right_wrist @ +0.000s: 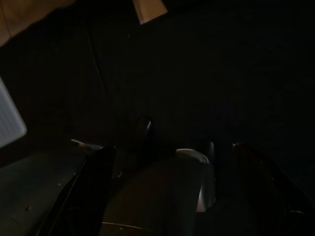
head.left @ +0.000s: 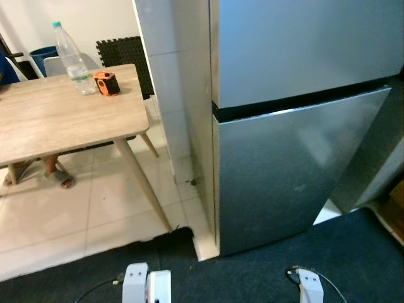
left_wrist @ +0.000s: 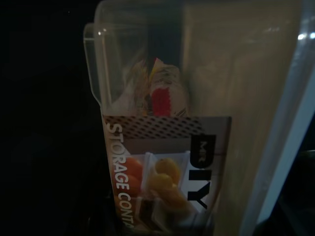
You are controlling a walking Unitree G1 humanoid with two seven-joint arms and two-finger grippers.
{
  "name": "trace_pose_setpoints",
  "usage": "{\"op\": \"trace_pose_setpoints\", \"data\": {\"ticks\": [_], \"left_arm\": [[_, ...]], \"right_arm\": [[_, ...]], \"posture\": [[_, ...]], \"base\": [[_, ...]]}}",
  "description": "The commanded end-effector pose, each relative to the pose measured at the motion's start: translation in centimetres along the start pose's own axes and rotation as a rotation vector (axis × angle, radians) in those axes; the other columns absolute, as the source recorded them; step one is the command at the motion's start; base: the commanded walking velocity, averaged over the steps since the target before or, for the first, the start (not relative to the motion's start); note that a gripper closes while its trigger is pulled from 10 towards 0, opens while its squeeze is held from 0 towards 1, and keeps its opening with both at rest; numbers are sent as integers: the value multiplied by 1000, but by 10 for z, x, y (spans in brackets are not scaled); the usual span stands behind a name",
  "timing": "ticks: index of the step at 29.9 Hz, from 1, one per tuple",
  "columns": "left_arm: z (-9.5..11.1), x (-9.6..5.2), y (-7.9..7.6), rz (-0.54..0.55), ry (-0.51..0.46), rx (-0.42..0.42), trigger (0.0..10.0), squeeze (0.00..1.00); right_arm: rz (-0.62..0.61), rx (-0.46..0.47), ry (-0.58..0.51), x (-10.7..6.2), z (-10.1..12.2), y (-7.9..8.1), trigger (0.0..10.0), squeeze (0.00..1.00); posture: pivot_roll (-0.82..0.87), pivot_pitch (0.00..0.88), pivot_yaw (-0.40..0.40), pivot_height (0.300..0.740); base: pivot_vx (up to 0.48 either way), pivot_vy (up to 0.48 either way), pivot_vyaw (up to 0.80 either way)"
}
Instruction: Restocking fridge
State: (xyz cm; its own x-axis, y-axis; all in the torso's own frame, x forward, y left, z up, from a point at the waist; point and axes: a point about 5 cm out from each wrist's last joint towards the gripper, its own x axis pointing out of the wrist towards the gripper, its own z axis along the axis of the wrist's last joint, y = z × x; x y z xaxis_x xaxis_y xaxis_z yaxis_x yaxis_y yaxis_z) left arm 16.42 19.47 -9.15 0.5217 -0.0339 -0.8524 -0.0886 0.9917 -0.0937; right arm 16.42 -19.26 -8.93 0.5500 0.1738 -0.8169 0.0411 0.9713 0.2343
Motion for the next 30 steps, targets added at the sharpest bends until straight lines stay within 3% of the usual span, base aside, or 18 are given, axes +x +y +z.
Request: {"op": "trace_pose_setpoints", "data": {"ticks": [1, 11, 18, 30], "left_arm": [[0, 0, 2, 8, -3, 1, 10000, 0], [0, 0, 2, 8, -4, -2, 10000, 0], [0, 0, -1, -14, -1, 0, 10000, 0], [-2, 0, 0, -14, 6, 5, 10000, 0]], "right_arm": [[0, -5, 4, 0, -2, 2, 10000, 0], [-23, -9, 6, 0, -3, 1, 10000, 0], [-58, -2, 8, -1, -4, -2, 10000, 0], [-56, -13, 8, 0, -2, -1, 10000, 0]], "posture": [[-69, 0, 19, 740], [-69, 0, 19, 740], [-69, 0, 19, 740], [-69, 0, 17, 740]], "base": [[0, 0, 800], [0, 0, 784], [0, 0, 0], [0, -412, 0]]}}
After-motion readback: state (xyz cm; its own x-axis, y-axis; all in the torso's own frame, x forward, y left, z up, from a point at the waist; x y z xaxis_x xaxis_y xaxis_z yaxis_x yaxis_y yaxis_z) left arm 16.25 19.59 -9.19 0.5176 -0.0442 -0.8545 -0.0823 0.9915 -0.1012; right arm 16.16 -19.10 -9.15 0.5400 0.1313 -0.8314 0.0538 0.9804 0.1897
